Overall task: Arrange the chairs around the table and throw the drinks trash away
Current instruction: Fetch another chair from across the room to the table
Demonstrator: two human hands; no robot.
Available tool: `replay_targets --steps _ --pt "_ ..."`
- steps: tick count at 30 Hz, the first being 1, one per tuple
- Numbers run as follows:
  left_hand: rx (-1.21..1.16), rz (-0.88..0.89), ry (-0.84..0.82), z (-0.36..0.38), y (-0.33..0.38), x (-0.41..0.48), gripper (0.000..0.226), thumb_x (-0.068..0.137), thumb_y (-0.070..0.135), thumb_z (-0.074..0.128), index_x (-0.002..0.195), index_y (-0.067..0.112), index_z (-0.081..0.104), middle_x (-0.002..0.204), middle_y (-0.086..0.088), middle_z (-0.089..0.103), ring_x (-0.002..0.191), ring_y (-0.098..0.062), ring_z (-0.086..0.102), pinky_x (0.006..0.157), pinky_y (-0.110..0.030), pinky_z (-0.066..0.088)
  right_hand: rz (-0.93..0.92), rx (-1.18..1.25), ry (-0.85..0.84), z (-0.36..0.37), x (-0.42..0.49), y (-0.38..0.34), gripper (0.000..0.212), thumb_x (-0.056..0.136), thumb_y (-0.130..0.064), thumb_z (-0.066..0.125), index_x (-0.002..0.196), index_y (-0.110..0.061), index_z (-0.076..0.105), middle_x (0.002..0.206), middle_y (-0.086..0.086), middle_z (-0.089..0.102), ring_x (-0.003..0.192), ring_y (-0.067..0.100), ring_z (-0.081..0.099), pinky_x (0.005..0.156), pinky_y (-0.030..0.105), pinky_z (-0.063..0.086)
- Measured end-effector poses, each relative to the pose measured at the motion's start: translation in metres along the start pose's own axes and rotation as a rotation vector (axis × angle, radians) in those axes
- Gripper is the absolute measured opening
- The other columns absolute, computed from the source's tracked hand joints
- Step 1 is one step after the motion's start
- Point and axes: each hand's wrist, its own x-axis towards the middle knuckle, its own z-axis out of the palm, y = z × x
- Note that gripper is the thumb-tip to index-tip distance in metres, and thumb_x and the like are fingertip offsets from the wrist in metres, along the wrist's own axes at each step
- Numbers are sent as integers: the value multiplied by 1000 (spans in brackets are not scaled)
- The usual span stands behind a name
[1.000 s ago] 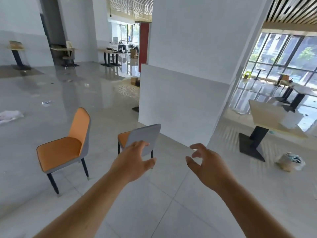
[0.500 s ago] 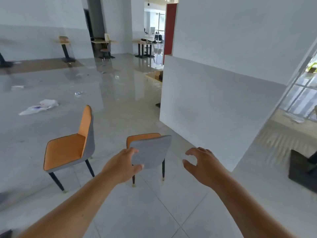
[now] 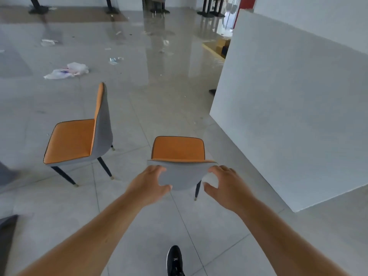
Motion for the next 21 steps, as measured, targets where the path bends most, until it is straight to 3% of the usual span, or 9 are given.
replay_targets --steps 3,8,10,13,16,18,21 --pt "19 0 -41 27 -6 66 74 84 58 68 149 34 40 156 8 37 130 -17 48 99 -37 46 5 -13 -83 26 61 24 56 91 -56 62 139 -28 51 136 -4 58 122 18 51 90 32 47" --pt "158 -75 -217 56 -25 156 87 80 58 73 153 41 30 165 9 21 138 -21 44 104 -44 46 -87 -69 -223 67 149 59 71 91 -54 66 151 -30 37 148 -5 49 132 22 45 98 43 52" --pt "229 -94 -256 64 -31 174 88 79 56 74 153 41 29 164 8 25 137 -22 45 104 -45 47 -106 -108 -327 83 171 69 73 90 -51 68 152 -31 35 149 -4 48 133 26 44 100 45 51" --pt "345 -81 -186 65 -36 193 64 81 46 73 140 41 48 136 8 56 113 -22 59 89 -40 53 -133 -158 -406 102 191 77 65 92 -45 66 149 -31 38 141 -4 52 130 27 45 97 48 53" --pt "393 -117 -168 61 -35 200 40 82 42 71 120 40 60 102 12 62 89 -18 61 78 -38 55 -173 -199 -387 112 209 84 42 93 -41 64 131 -30 49 120 -5 59 114 28 53 82 43 55" --pt "402 -139 -159 62 -34 198 32 85 44 69 116 38 62 103 11 64 91 -18 61 79 -37 54 -218 -252 -397 114 220 88 29 92 -39 64 115 -28 52 105 -4 59 99 28 58 73 39 54" --pt "398 -200 -149 68 -25 187 22 90 41 64 111 35 64 105 8 65 96 -20 61 82 -37 54 -302 -283 -437 112 227 93 22 93 -37 62 109 -27 53 96 -4 57 87 27 60 68 40 56"
